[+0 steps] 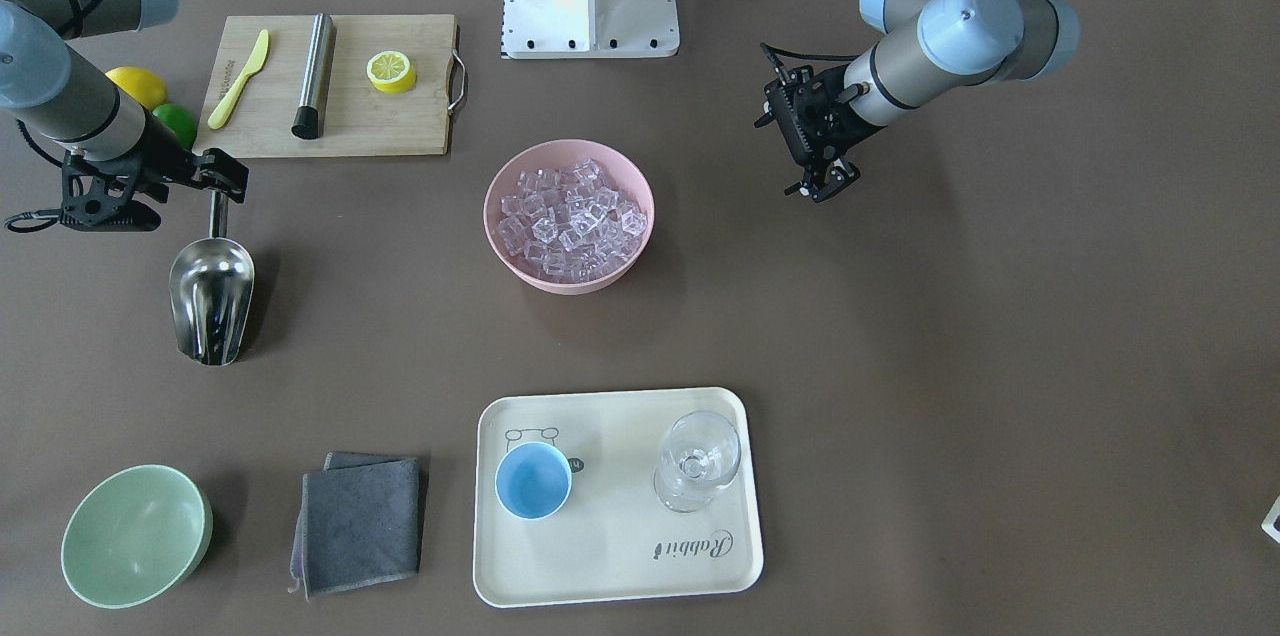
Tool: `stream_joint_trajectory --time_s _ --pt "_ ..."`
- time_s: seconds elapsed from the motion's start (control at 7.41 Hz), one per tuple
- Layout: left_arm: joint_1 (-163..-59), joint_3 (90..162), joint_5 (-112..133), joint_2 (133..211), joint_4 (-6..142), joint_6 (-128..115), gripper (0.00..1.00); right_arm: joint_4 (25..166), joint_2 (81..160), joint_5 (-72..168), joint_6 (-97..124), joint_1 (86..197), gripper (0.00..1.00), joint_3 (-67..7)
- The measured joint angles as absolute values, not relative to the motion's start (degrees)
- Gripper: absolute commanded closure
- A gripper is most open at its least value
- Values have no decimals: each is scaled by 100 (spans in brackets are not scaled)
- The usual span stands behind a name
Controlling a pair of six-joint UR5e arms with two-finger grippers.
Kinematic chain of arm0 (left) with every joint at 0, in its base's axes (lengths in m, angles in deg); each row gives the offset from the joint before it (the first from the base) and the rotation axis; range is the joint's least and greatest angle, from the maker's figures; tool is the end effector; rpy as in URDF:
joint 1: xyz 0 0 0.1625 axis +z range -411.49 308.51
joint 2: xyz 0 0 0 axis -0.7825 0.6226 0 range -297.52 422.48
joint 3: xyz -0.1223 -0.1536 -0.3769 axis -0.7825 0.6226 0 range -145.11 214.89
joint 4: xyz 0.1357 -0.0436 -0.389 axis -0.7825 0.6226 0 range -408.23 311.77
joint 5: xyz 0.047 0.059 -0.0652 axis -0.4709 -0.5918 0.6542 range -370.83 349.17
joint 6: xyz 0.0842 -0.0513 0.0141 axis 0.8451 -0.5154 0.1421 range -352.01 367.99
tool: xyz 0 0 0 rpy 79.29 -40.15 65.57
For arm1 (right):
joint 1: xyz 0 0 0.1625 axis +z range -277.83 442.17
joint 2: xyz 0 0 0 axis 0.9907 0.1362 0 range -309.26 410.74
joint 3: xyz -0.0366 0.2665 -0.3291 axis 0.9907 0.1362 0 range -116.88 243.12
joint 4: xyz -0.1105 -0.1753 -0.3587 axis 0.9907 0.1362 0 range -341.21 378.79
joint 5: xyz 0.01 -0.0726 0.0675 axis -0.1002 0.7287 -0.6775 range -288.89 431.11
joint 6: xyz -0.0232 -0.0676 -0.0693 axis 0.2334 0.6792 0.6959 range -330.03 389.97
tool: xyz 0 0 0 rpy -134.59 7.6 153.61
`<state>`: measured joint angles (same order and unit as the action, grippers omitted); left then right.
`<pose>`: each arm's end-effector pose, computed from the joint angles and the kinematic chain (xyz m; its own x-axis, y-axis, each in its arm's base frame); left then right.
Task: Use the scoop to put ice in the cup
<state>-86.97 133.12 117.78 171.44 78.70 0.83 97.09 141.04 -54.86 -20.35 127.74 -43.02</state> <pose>0.4478 -0.4065 0.3295 0.0408 0.9232 -0.3823 -0.3532 0.3712 0.8588 -0.2971 -0.4099 0.5059 0.7253 0.0018 0.6884 0.0978 0.9896 -0.1057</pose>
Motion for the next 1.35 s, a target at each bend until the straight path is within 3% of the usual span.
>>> stream_joint_trajectory --time_s 0.14,0.27,0.4,0.54,0.68,0.94,1.35 --pt "-8577 13194 11510 17241 8178 95 1 9721 14075 -5468 -2020 12744 17 -4294" --pt "-8516 12939 11371 17389 8540 210 1 9725 14067 -5465 -2015 12732 17 -4278" --pt "-8520 12512 11334 17609 8825 745 1 9727 14061 -5465 -2014 12729 34 -4251" --pt "-8534 12218 11313 17773 9009 1234 1 9727 14058 -5466 -2017 12722 69 -4236" --pt "-8535 11900 11255 17957 9318 1583 1 9723 14056 -5470 -2021 12719 97 -4234" --pt "-8539 11406 11159 18278 9914 1847 1 9718 14049 -5480 -2045 12701 100 -4220" --pt "-8495 11305 11115 18446 10295 1616 1 9668 14042 -5538 -2027 12692 100 -4163"
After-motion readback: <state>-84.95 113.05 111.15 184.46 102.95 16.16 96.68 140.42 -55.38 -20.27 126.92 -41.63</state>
